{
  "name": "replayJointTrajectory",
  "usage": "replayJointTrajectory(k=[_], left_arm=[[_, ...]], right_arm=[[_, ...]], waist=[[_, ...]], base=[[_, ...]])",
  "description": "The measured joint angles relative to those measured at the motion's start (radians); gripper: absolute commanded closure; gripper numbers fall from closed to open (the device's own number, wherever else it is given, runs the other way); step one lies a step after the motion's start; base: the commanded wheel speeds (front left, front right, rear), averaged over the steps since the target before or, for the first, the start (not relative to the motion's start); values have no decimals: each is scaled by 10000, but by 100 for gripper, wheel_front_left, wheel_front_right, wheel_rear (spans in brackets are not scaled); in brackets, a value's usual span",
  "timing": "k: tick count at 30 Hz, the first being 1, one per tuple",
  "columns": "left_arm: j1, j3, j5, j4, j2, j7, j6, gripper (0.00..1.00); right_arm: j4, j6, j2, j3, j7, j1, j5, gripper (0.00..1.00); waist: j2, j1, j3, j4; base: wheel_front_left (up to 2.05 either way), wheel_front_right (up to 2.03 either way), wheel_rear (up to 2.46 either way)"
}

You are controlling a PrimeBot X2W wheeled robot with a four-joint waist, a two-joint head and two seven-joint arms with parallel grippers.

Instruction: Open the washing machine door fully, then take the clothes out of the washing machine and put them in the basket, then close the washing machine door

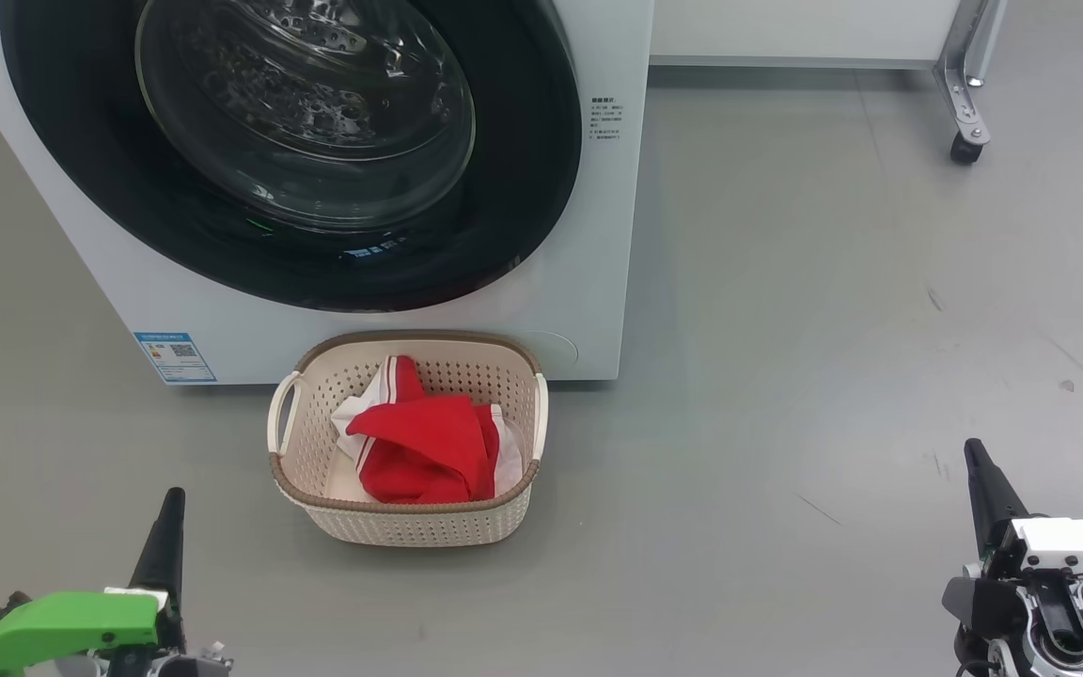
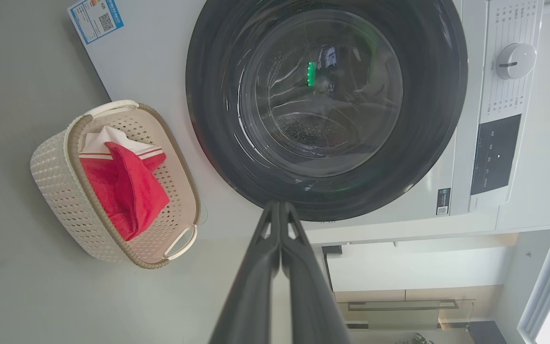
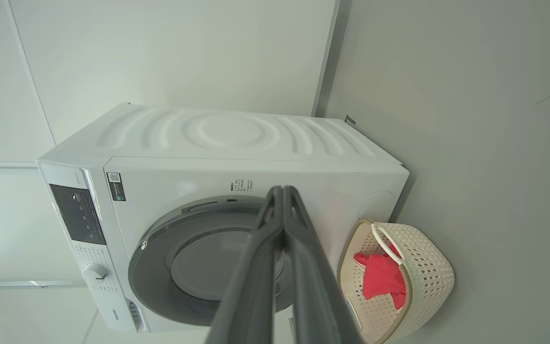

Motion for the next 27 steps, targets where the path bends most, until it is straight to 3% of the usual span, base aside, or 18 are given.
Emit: replayJointTrajectory(k=[5, 27], left_arm=[[-17, 19, -470, 58, 23, 90, 0, 100], [-101, 40, -472, 125, 25, 92, 0, 100]], right_arm=[[6, 65, 10, -75, 127, -37, 435, 100], [6, 67, 12, -86, 127, -49, 474, 100]], waist=[[0, 0, -20, 21], [0, 0, -20, 22]], base=[[0, 0, 0], [0, 0, 0]])
